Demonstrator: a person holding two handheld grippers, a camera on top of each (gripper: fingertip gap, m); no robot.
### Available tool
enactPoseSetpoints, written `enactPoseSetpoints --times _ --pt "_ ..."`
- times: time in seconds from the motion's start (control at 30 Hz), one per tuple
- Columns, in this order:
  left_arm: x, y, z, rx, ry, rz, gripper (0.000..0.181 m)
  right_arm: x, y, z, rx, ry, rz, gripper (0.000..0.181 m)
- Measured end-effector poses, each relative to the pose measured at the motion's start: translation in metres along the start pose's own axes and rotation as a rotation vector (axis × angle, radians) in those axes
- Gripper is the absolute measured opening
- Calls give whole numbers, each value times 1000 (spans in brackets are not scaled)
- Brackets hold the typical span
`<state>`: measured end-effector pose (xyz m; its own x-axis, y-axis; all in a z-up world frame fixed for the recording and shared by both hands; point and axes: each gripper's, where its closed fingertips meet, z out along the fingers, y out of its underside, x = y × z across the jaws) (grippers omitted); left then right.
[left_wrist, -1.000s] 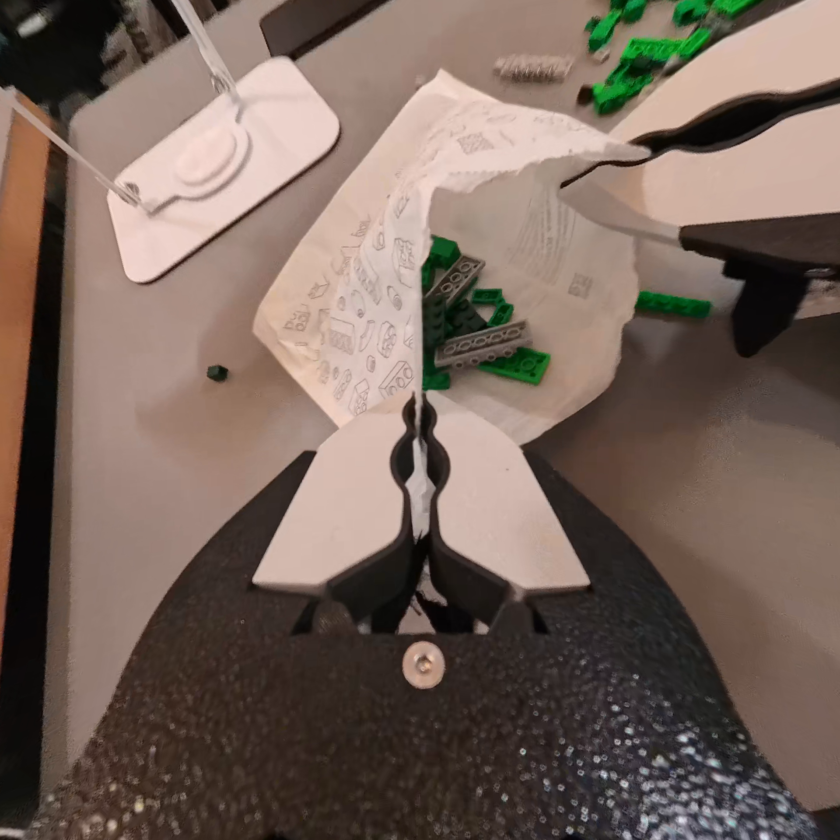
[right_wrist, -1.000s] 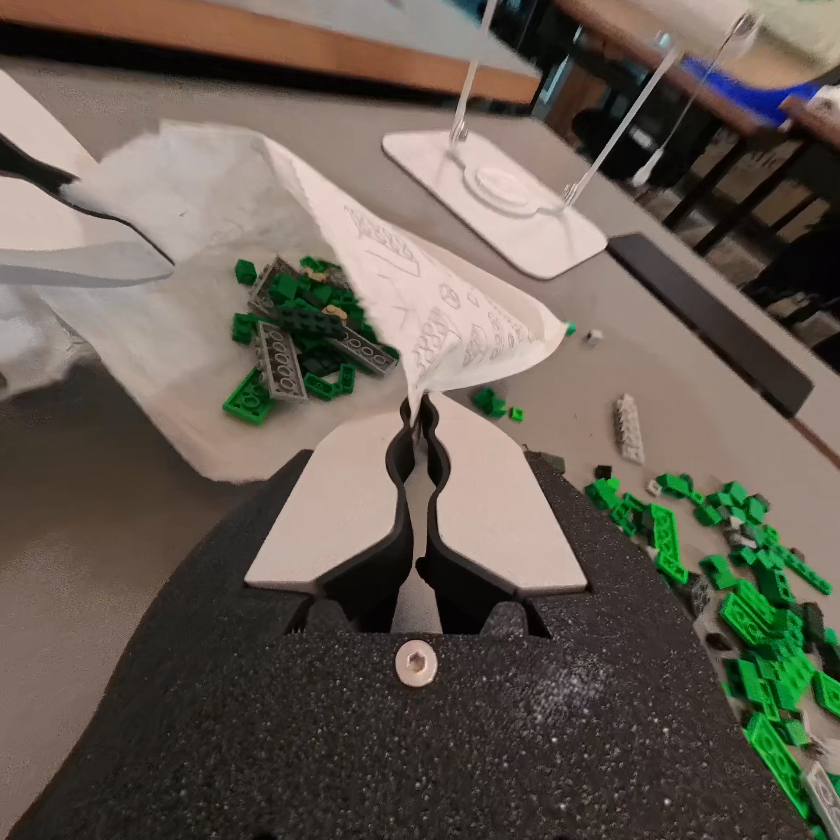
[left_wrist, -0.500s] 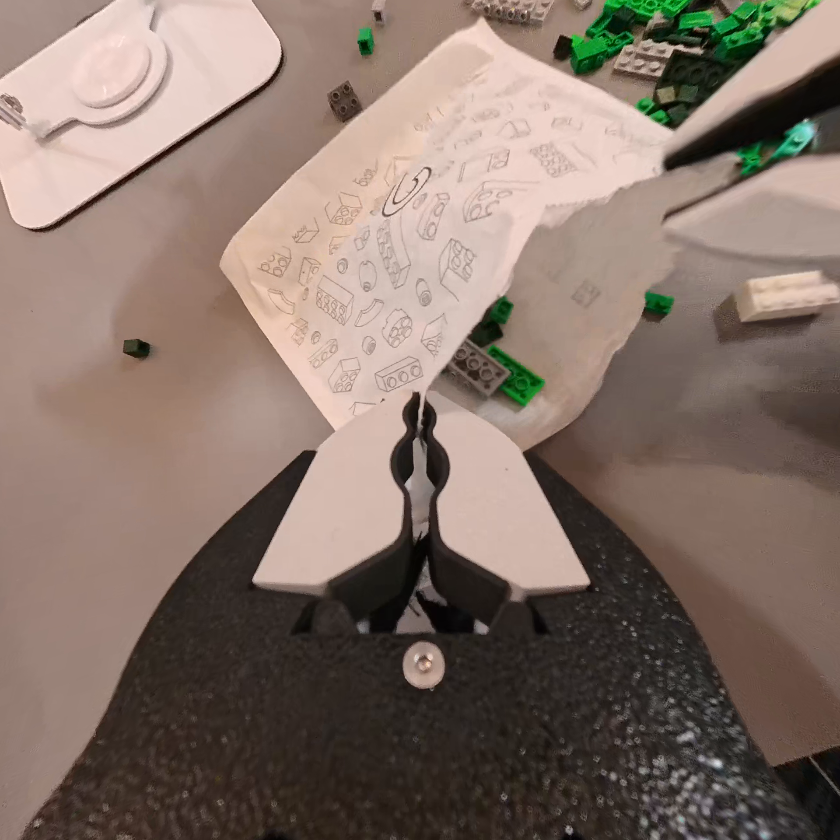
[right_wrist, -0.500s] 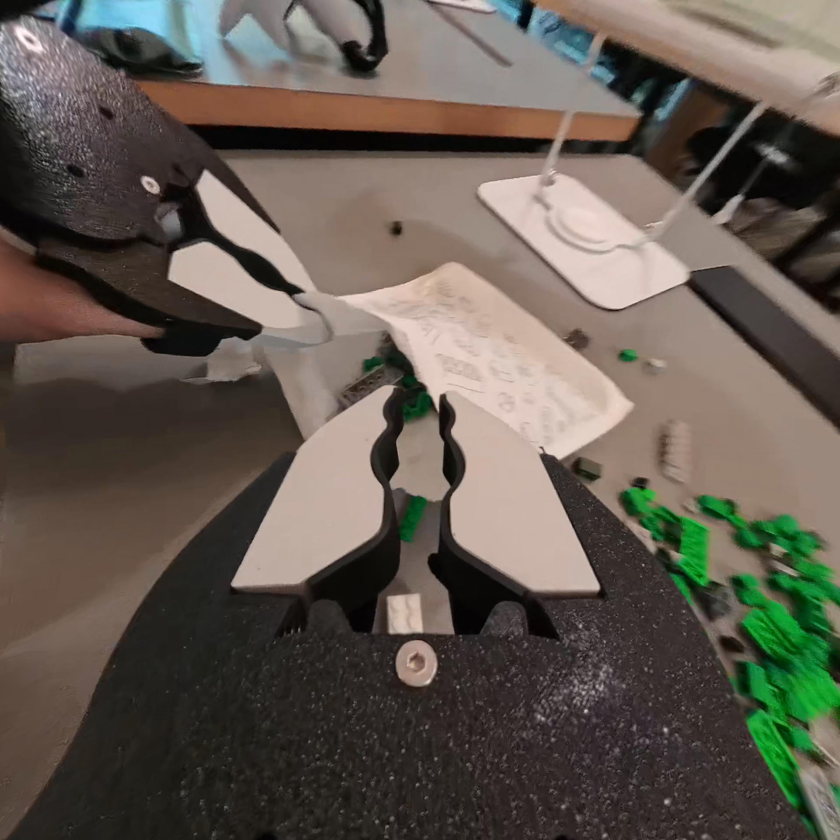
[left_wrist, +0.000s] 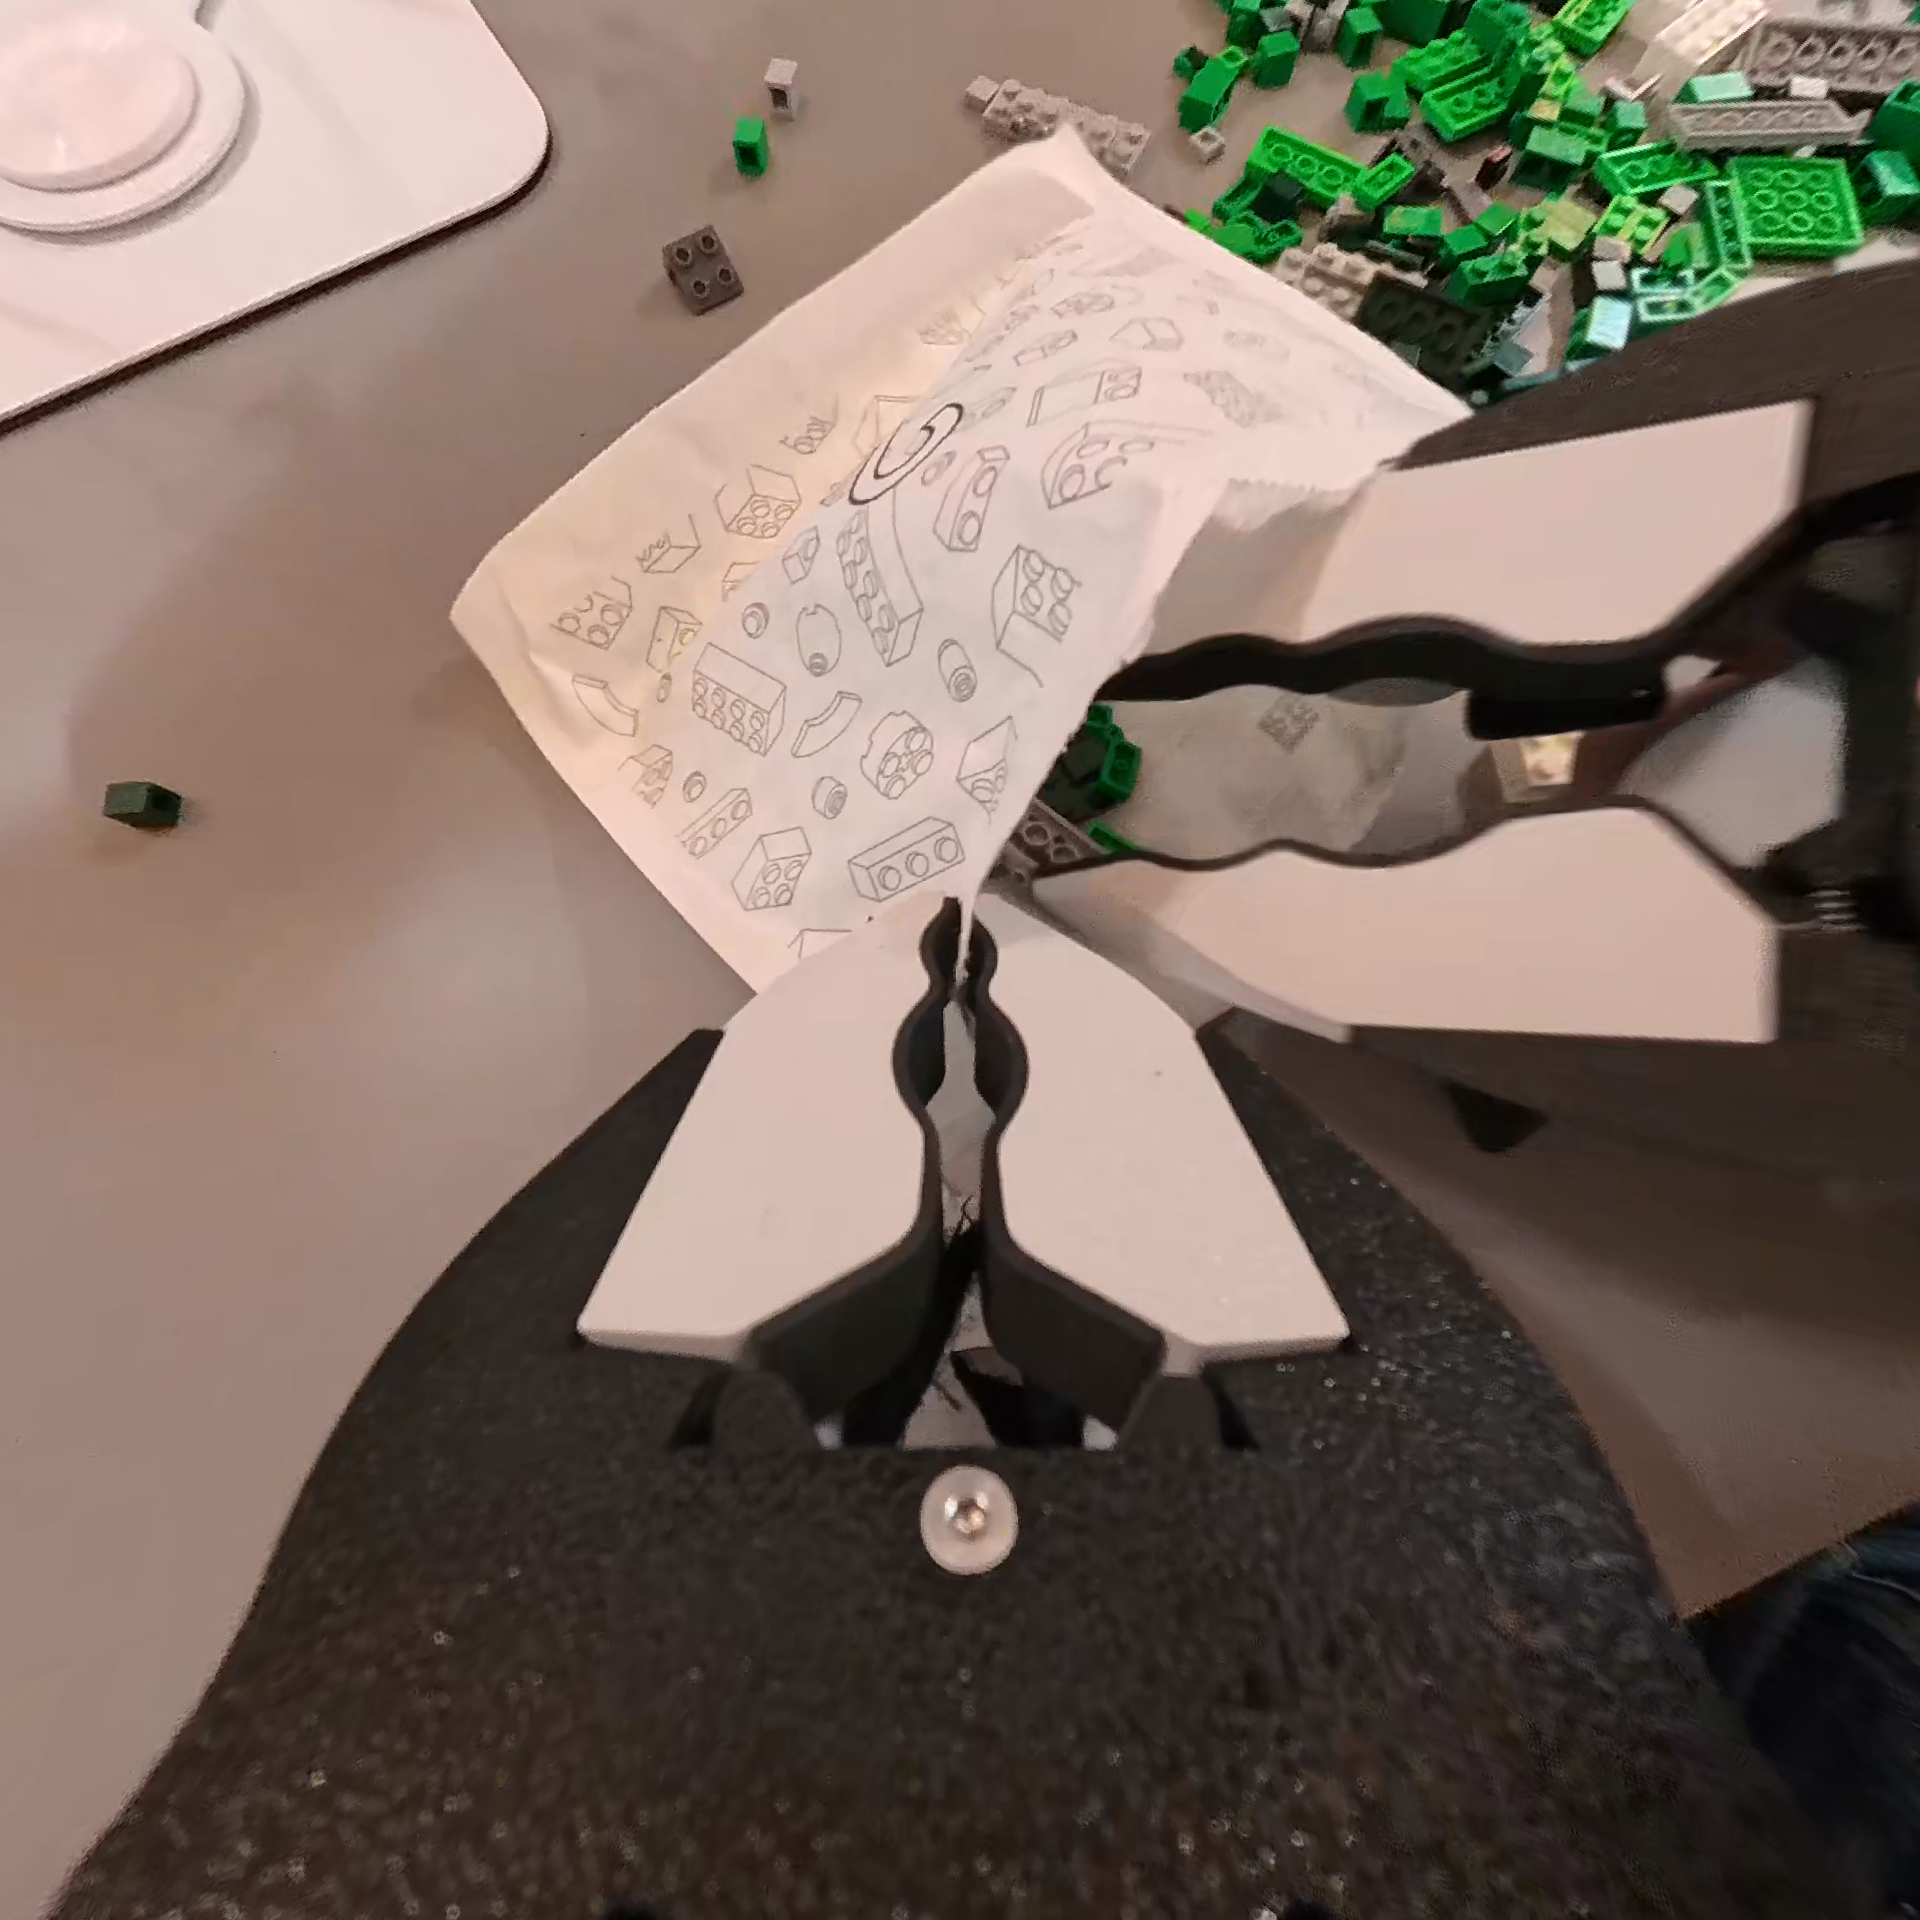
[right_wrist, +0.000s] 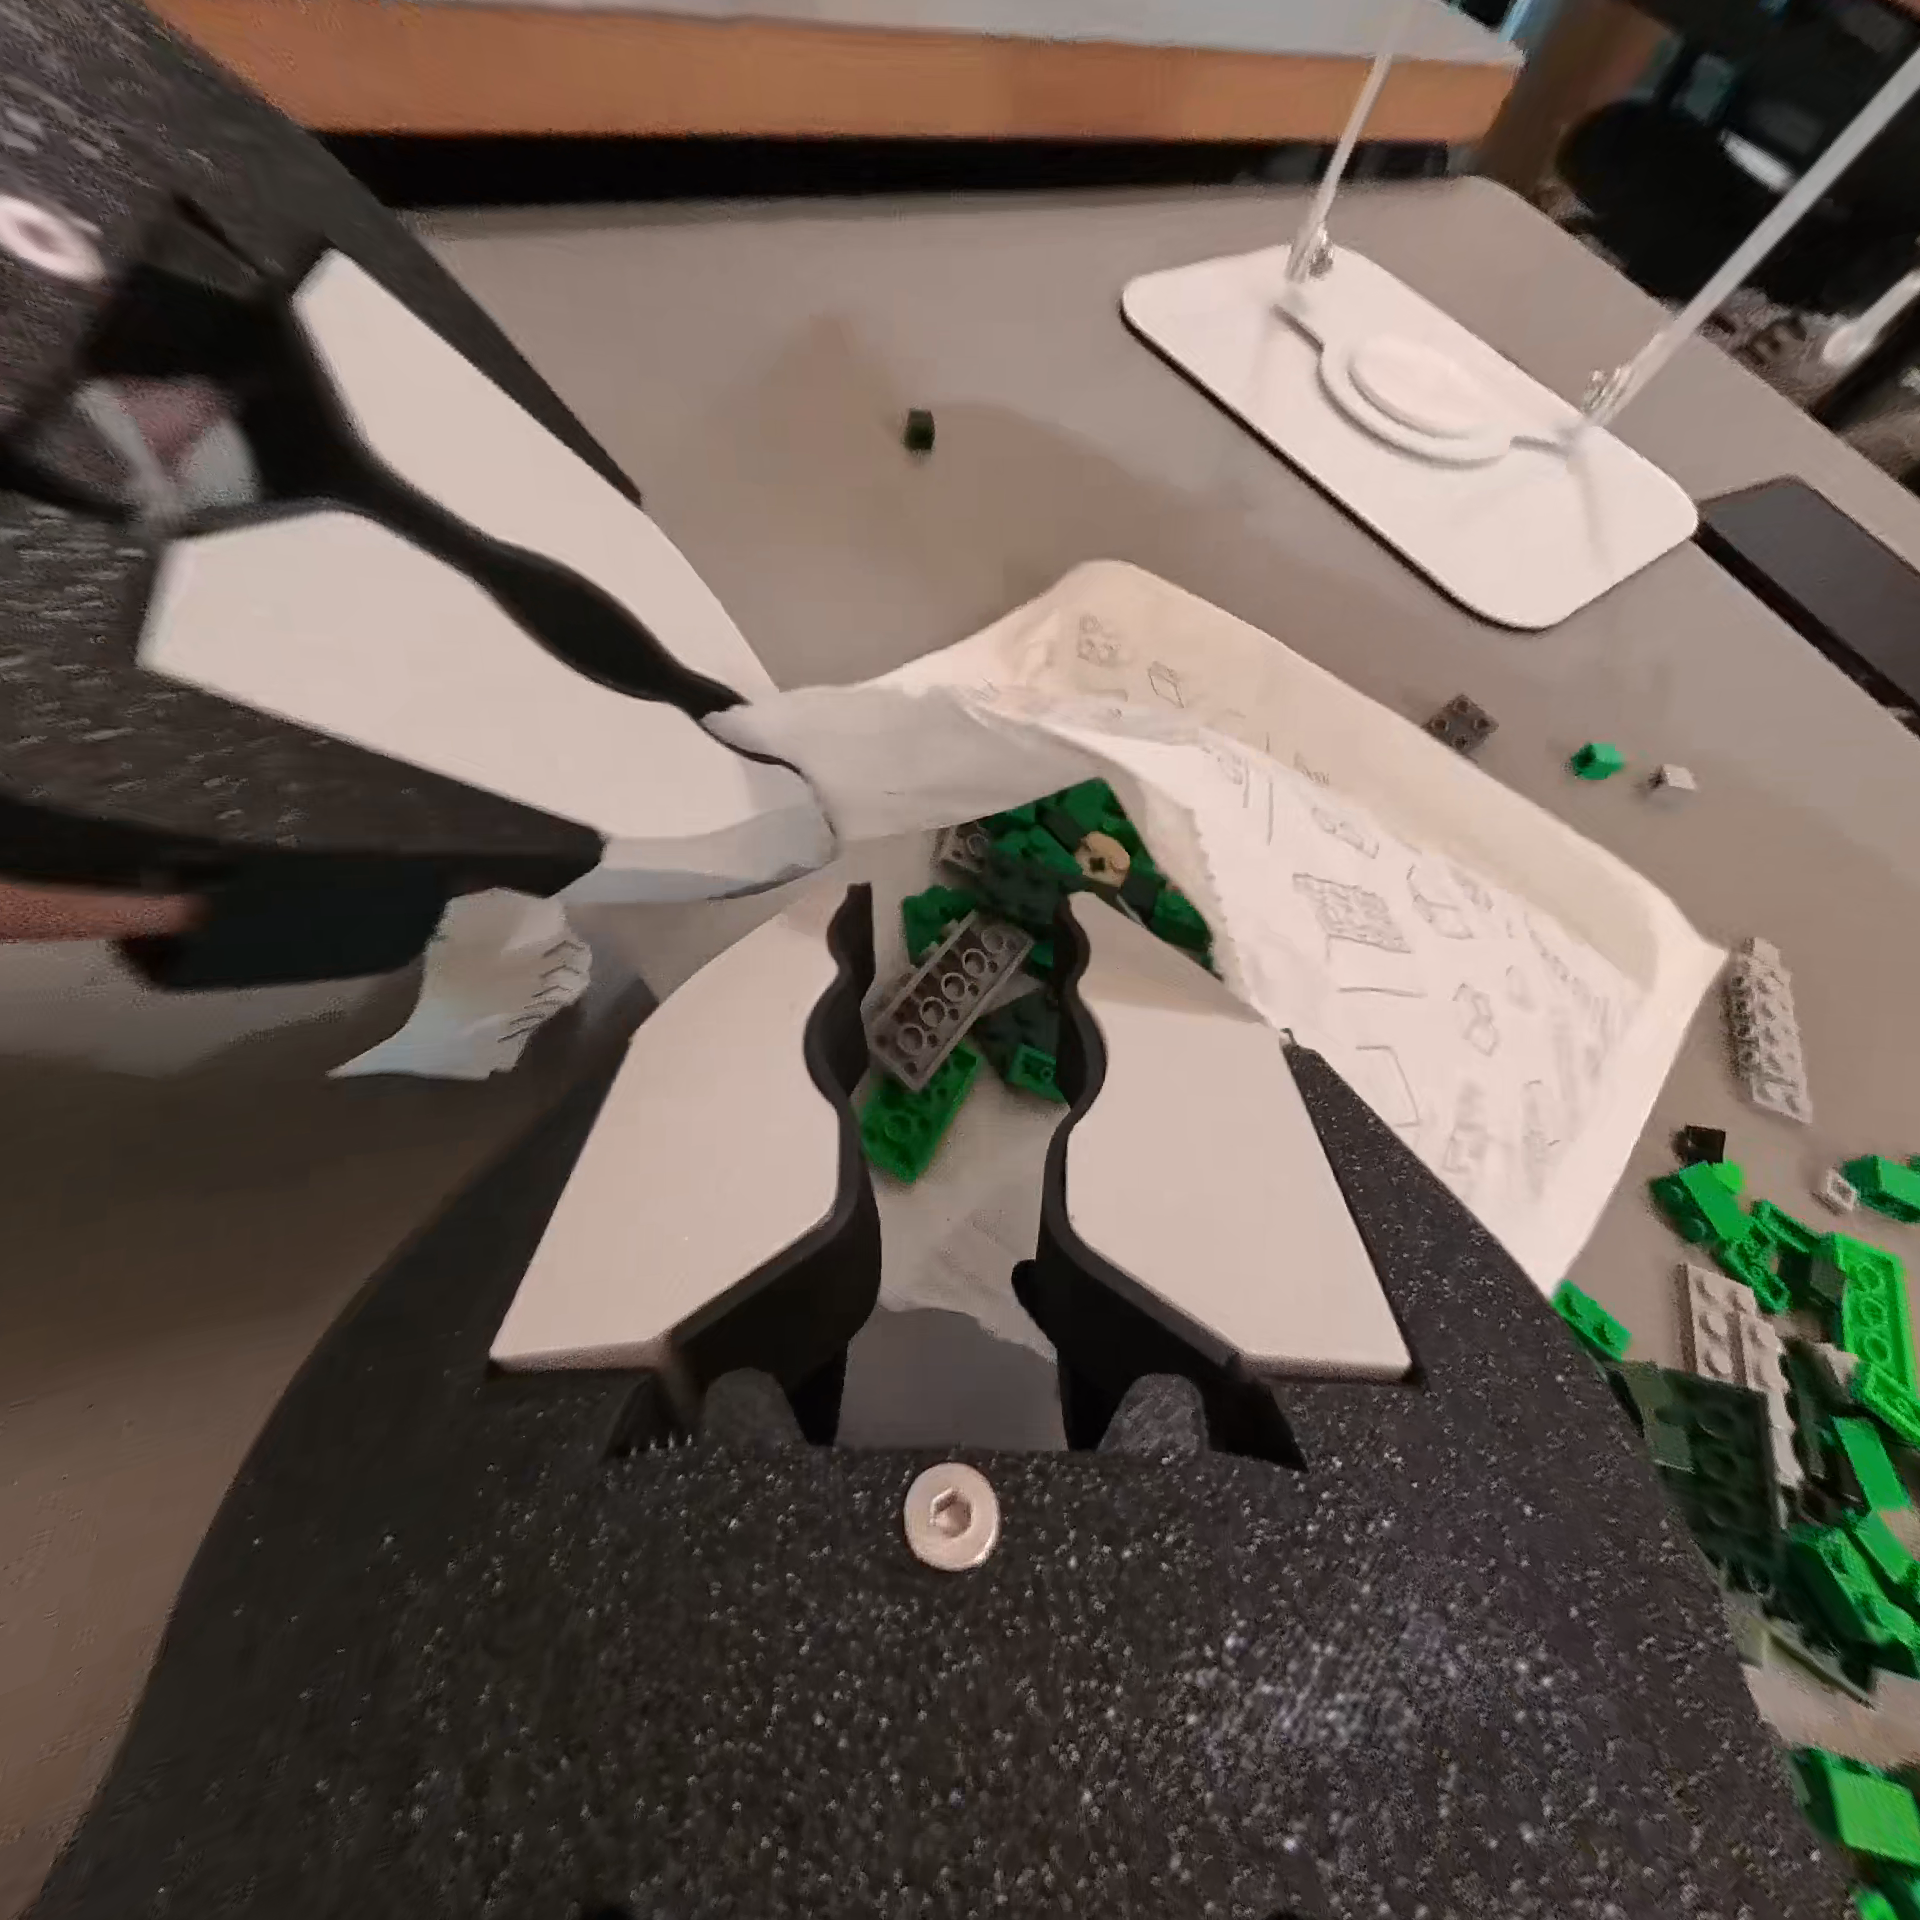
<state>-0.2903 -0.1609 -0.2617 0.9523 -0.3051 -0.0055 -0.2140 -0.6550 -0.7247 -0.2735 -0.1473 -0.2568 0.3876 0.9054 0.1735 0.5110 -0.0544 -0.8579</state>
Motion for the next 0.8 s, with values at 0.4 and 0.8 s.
enactPoseSetpoints --times 0.4,0.8 --pt "13 4 4 -7 134 -17 0 18 19 33 -139 67 1 32" --pt "19 10 -2 -21 285 90 0 5 22 41 -197 -161 -18 39"
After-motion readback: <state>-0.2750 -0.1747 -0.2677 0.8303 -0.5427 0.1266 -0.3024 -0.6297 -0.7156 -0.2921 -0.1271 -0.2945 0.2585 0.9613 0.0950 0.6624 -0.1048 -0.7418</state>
